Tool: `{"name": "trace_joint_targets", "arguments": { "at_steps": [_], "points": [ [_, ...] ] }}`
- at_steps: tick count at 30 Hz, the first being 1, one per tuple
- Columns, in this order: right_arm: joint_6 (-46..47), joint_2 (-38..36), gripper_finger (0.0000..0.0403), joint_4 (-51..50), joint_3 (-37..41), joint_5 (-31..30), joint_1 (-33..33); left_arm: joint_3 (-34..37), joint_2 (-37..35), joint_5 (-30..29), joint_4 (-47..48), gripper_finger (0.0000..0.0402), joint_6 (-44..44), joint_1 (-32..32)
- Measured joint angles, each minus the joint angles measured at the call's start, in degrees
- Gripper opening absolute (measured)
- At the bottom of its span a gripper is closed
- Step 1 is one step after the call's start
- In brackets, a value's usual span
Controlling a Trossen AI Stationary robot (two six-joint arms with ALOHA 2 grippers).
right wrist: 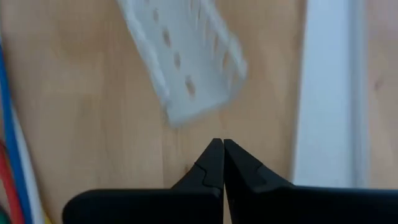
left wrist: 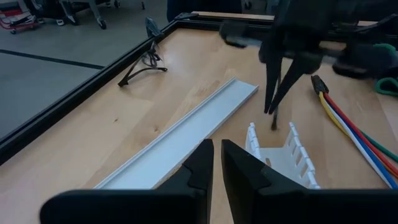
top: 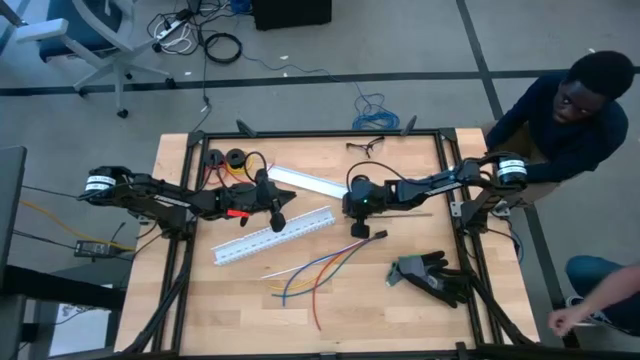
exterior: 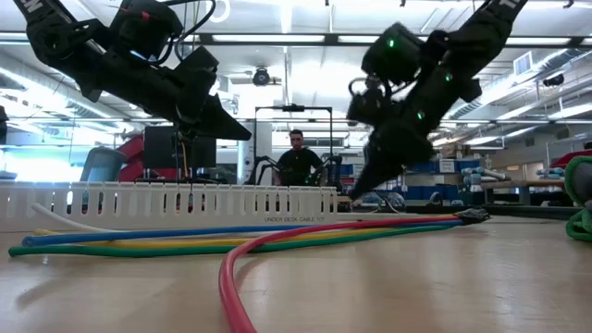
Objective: Ziptie cables
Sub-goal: Wrap the black zip tie on the cables
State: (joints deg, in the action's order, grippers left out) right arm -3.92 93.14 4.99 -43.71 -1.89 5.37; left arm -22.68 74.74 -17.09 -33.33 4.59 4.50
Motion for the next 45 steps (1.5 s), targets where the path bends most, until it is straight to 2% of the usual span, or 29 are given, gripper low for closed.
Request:
{"name": "trace_joint_targets", "arguments": {
  "at_steps": [8, 15, 18, 21, 26, 33, 40, 45],
  "points": [
    [-0.14, -3.16, 0.0001, 5.80, -0.08, 1.65, -0.35, 0.00, 0.00, -0.26, -0.21, 0.0042, -0.09, 0.01],
    [4.66, -6.40, 0.0001, -3.35, -0.06, 1.62, -0.35, 0.00, 0.07, -0.25, 0.13, 0.0049, -2.94, 0.01],
    [8.00, -8.33, 0.0001, -7.08, -0.08, 1.01, -0.56, -1.19, 0.30, 1.06, 1.16, 0.0066, -2.89, 0.01],
    [11.13, -10.41, 0.0000, -12.28, -0.08, -2.06, -1.28, -4.13, 1.75, 3.43, 2.11, 0.0089, -2.89, -0.01],
    [14.75, -14.76, 0.0000, -16.86, 2.06, -9.01, -4.12, -11.94, 9.20, 8.09, 3.83, 0.0124, -4.47, -0.01],
    [23.19, -20.50, 0.0000, -16.91, 7.66, -10.12, -8.13, -26.05, 24.46, 14.54, 6.45, 0.0137, -10.48, -0.03],
    [26.23, -21.59, 0.0000, -16.70, 9.51, -11.49, -11.12, -43.71, 37.36, 21.25, 24.47, 0.0116, -13.04, -0.06],
    [26.23, -21.61, 0.0000, -16.20, 9.53, -12.48, -12.02, -55.41, 44.35, 20.54, 35.75, 0.0078, -12.31, -1.11]
  ]
}}
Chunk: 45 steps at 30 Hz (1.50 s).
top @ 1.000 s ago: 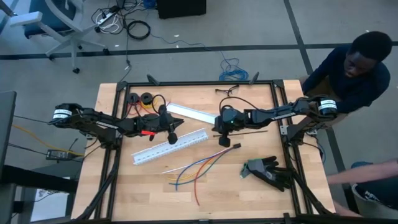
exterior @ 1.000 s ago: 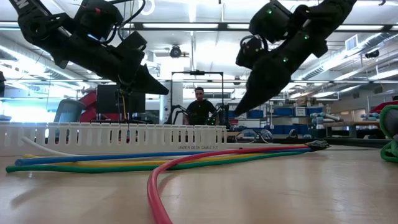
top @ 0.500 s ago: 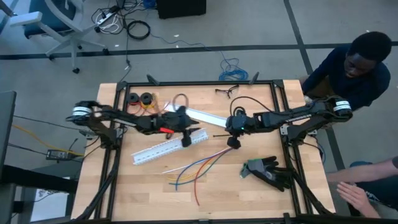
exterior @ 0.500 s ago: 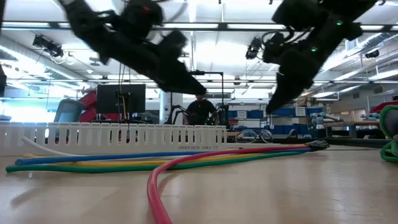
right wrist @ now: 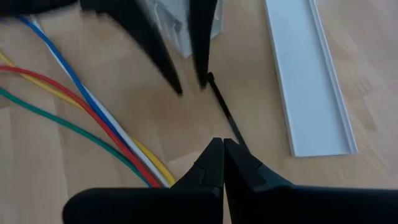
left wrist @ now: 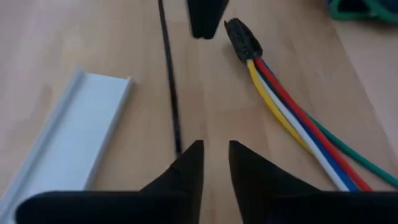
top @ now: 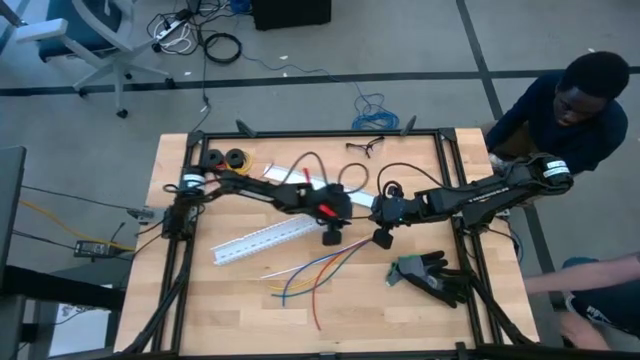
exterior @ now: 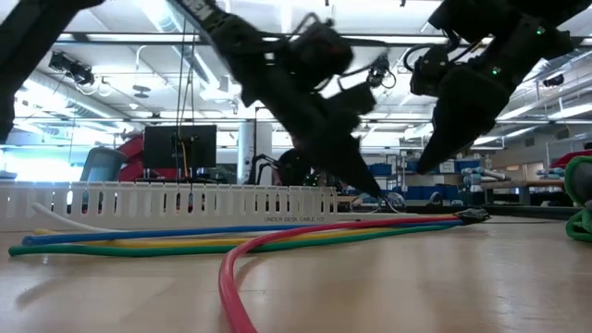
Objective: Ziptie cables
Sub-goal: Wrap the black zip tie on the cables
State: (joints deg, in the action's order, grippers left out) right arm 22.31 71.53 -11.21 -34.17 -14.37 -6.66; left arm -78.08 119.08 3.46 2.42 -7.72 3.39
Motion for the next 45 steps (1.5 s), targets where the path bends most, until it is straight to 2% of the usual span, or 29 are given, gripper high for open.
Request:
{"name": "trace_joint_targets", "arguments": {
  "at_steps": [4, 7, 11, 17, 22, 26, 30, 32, 36, 39, 41, 45],
  "points": [
    [0.00, 0.00, 0.0000, 0.02, 0.00, 0.00, -0.09, -5.54, 2.16, -3.30, 5.91, 0.0038, 0.62, -2.02],
    [-0.54, 0.00, 0.0000, -0.19, 0.00, -0.02, -0.09, -7.79, 2.10, -7.90, 10.33, 0.0009, 0.60, -4.13],
    [-1.59, 0.01, 0.0000, -0.12, 0.00, -0.01, -0.09, -10.15, 1.74, -13.38, 19.89, 0.0006, 3.32, -6.21],
    [-2.49, 0.00, 0.0000, -0.21, 0.00, -0.02, -0.09, -10.29, 1.71, -14.78, 29.58, 0.0003, 12.90, -7.56],
    [-2.91, 0.02, 0.0000, -0.27, 0.00, -0.01, -0.09, -10.01, 1.70, -18.29, 34.24, 0.0002, 19.05, -10.06],
    [-3.33, 0.06, 0.0000, -0.32, 0.00, 0.00, -0.09, -6.76, 1.32, -21.68, 35.74, 0.0001, 21.84, -10.23],
    [-5.07, 0.07, 0.0000, -0.52, 0.00, 0.00, -0.09, -0.76, -0.91, -21.65, 32.92, 0.0001, 23.32, -8.77],
    [-6.18, 0.07, 0.0000, -0.53, 0.00, 0.00, -0.09, 3.27, -2.87, -20.64, 28.30, 0.0001, 23.01, -7.78],
    [-7.96, 0.09, 0.0000, -0.05, 0.00, 0.01, 0.14, 9.19, -5.74, -14.82, 18.56, 0.0001, 18.02, -4.08],
    [-8.04, 0.09, 0.0000, 0.46, 0.00, 0.00, 0.81, 10.47, -5.90, -13.37, 15.16, 0.0001, 14.90, -0.26],
    [-8.04, 0.09, 0.0000, 1.14, 0.00, 0.00, 1.17, 10.99, -5.81, -13.38, 13.18, 0.0000, 12.64, 2.81],
    [-8.04, 0.09, 0.0000, 2.43, 0.00, 0.00, 1.49, 11.87, -5.58, -17.52, 6.68, 0.0000, 11.15, 8.33]
  ]
}}
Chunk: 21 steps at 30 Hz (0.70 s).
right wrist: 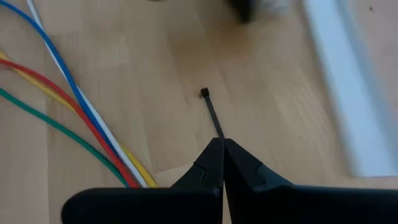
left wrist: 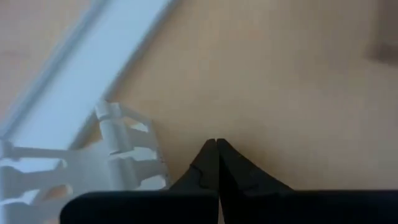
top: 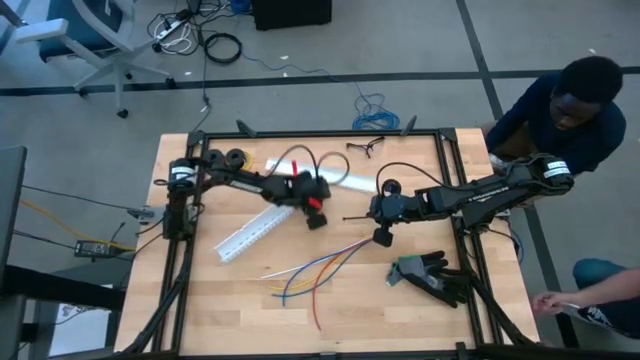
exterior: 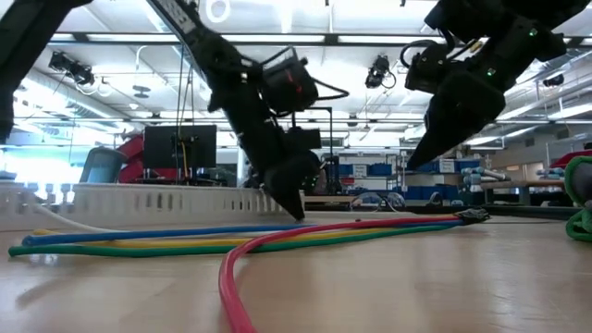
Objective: Ziptie cables
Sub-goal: Wrap the black zip tie on the cables
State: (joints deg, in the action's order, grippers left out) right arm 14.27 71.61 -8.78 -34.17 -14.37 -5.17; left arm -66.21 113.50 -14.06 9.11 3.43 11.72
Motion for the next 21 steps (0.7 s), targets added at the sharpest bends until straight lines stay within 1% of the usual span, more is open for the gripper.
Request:
{"name": "trace_joint_targets", "arguments": {
  "at_steps": [1, 3, 6, 7, 9, 11, 15, 18, 21],
  "points": [
    [0.01, 0.00, 0.0000, 0.07, 0.00, 0.00, 0.00, 0.08, 0.17, -0.57, -1.54, 0.0000, -0.07, 0.84],
    [0.15, 0.00, 0.0000, 0.40, 0.00, 0.00, 0.00, 0.04, 0.28, 1.05, -4.66, 0.0000, -0.24, 1.42],
    [0.90, 0.00, 0.0000, 0.40, 0.00, 0.00, 0.00, 0.00, 0.36, 8.99, -8.94, 0.0000, -2.26, -0.51],
    [0.93, 0.00, 0.0000, 0.44, 0.00, 0.00, 0.00, -0.02, 0.36, 10.56, -10.19, 0.0000, -3.02, -1.64],
    [0.95, 0.00, 0.0000, 0.53, 0.00, 0.00, 0.00, -0.11, 0.34, 11.40, -12.83, 0.0000, -3.85, -3.45],
    [1.01, 0.00, 0.0000, 0.77, 0.00, 0.00, 0.00, -0.11, 0.35, 10.98, -15.39, 0.0000, -5.15, -4.60],
    [1.02, 0.00, 0.0000, 1.97, 0.00, 0.00, 0.00, -0.22, 1.44, 11.38, -18.84, 0.0000, -6.13, -5.64],
    [0.82, 0.00, 0.0000, 3.23, 0.00, 0.00, 0.00, -0.24, 3.49, 12.78, -18.82, 0.0000, -5.18, -5.51],
    [0.63, 0.00, 0.0000, 3.68, 0.00, 0.02, 0.00, -0.20, 5.65, 16.34, -21.31, 0.0000, -4.66, -5.46]
  ]
}}
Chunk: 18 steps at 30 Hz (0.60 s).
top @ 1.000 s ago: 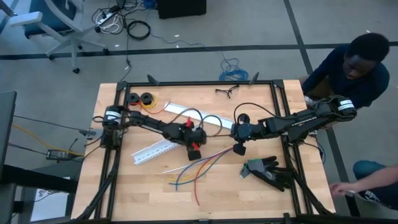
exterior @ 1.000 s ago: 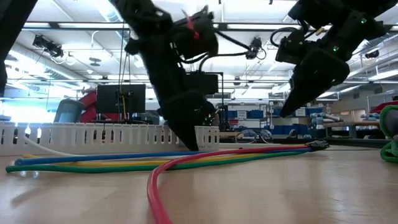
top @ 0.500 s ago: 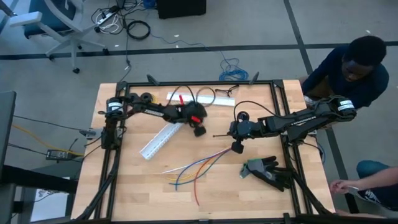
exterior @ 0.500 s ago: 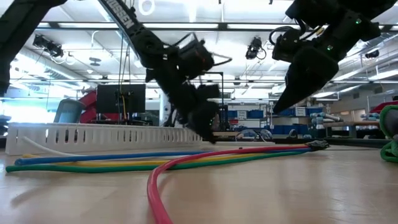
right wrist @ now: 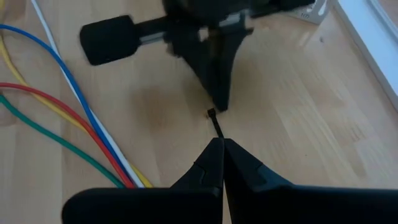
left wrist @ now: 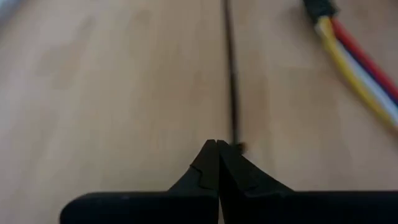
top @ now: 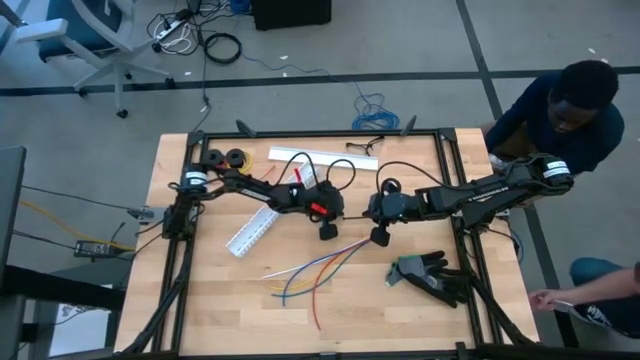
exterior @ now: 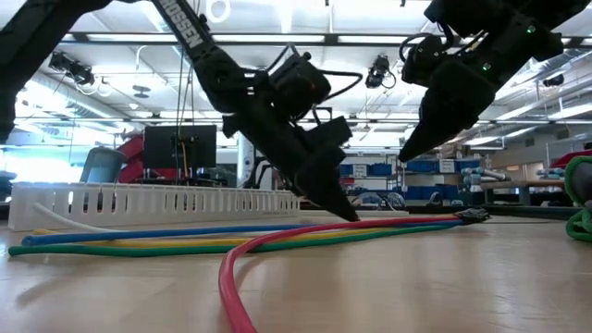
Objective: Ziptie cables
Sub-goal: Wrap the black zip tie on the cables
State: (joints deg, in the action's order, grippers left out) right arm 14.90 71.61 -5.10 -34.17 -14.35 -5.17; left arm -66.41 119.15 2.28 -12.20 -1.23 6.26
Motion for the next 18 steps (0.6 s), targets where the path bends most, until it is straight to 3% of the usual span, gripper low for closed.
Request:
{"name": "trace_joint_targets", "arguments": {
  "at_steps": [4, 13, 18],
  "points": [
    [0.00, 0.00, 0.0000, -0.09, 0.00, 0.00, 0.00, -0.14, 1.18, 0.96, -1.41, 0.0000, 1.26, -1.10],
    [1.98, 0.00, 0.0000, -4.04, 0.00, 0.00, 0.07, -0.60, -0.86, -0.14, 12.17, 0.0000, 0.84, -2.63],
    [4.05, 0.00, 0.0000, -6.58, 0.07, 0.00, 0.09, 0.31, -2.29, 0.31, 2.99, 0.0000, -0.50, -3.86]
  ]
}}
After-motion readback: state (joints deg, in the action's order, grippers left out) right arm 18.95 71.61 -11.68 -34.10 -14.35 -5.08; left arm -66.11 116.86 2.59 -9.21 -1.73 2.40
